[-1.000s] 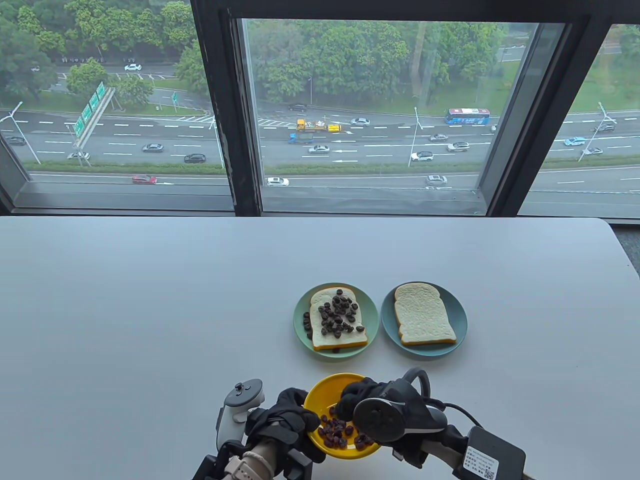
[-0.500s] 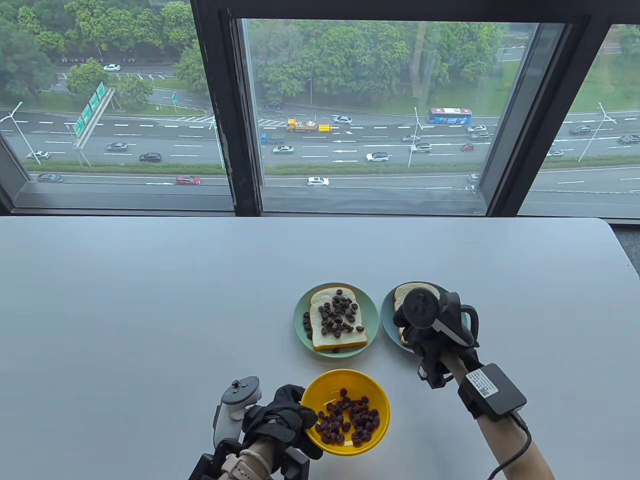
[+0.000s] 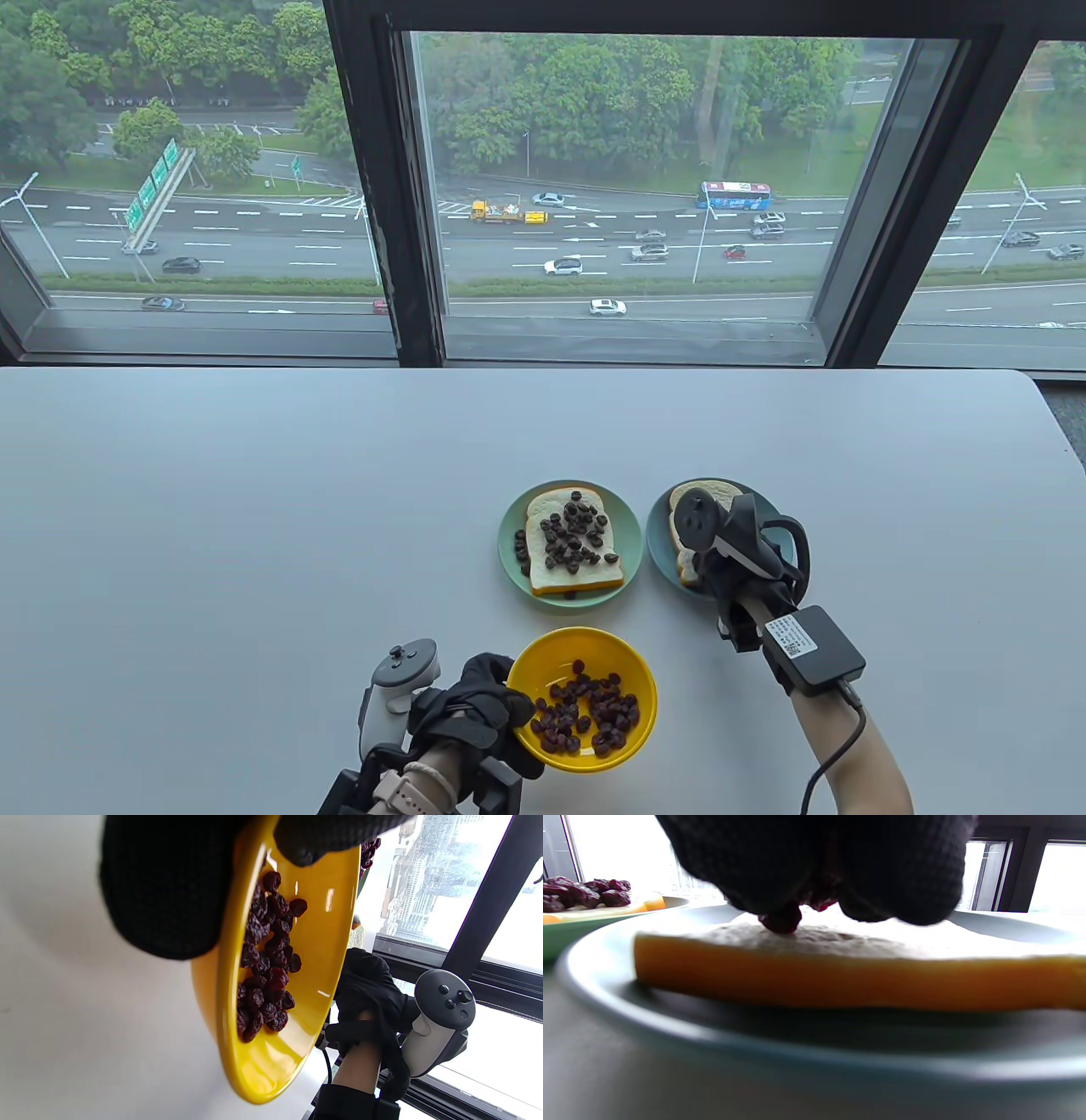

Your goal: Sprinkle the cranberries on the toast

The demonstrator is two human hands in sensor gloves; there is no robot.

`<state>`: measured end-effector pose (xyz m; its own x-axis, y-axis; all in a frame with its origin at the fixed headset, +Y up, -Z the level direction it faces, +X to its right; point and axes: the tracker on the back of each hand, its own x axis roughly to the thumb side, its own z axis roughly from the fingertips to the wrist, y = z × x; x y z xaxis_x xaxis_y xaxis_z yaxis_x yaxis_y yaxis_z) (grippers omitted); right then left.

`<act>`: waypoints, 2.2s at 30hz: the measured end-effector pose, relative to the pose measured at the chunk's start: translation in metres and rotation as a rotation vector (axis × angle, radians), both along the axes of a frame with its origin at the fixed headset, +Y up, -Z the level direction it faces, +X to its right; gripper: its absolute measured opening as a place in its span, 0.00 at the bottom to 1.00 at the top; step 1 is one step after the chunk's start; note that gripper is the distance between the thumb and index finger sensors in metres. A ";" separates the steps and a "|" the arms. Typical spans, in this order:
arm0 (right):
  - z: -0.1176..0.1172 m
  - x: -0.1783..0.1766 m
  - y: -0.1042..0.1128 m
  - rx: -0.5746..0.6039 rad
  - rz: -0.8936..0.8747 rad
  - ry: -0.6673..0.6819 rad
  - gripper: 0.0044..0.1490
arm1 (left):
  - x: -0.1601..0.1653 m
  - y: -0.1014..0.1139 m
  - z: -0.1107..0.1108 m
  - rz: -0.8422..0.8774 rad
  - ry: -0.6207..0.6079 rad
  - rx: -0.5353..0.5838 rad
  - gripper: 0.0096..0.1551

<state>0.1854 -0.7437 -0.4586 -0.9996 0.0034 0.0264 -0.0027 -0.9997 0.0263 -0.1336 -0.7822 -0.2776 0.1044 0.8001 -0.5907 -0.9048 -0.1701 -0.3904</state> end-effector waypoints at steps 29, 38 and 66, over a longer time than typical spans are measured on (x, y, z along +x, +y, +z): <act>0.141 -0.095 0.060 -0.205 -0.308 0.778 0.48 | 0.003 0.000 0.002 -0.013 -0.011 -0.002 0.36; 0.167 -0.118 0.041 -0.371 -0.019 0.915 0.54 | 0.011 0.013 0.010 0.027 -0.010 0.035 0.37; 0.182 -0.122 0.042 0.076 -0.126 0.914 0.20 | 0.014 0.004 0.006 -0.004 -0.065 -0.012 0.35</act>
